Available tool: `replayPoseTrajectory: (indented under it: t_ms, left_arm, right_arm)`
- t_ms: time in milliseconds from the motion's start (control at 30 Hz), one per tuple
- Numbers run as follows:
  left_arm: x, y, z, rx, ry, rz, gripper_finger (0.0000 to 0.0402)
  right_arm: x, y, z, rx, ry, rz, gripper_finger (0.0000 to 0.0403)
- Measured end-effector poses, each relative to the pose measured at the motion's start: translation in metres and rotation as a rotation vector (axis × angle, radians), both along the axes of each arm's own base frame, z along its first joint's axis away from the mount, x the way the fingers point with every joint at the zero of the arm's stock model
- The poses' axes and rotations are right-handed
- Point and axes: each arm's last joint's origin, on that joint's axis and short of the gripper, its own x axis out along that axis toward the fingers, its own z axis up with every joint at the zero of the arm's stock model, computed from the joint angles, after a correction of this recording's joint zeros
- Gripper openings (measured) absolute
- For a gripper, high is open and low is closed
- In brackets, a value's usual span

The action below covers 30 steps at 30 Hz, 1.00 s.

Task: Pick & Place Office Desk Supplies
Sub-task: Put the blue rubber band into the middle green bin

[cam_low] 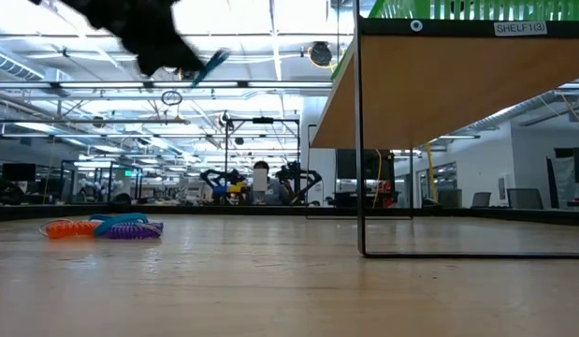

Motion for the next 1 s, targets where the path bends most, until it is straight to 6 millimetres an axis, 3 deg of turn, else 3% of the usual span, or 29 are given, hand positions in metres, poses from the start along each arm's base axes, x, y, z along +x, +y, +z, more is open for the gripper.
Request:
replayPoseTrajectory:
  t_ms: [267,500,800,1000]
  left_arm:
    - [0.029,0.015,0.028,0.235,-0.319,-0.161,0.0007]
    - [0.05,0.03,0.028,0.28,-0.484,-0.278,0.0006]
    - [0.091,0.041,0.043,0.312,-0.462,-0.354,0.0006]
    - [0.108,0.04,0.05,0.358,-0.439,-0.394,0.0009]
  right_arm:
    - [0.021,0.005,-0.014,-0.004,-0.09,0.001,0.0164]
    - [0.038,0.005,-0.021,-0.055,-0.186,-0.018,0.0164]
    - [0.071,-0.006,-0.034,-0.165,-0.196,-0.101,0.0165]
    - [0.092,-0.006,-0.046,-0.085,-0.223,-0.112,0.0165]
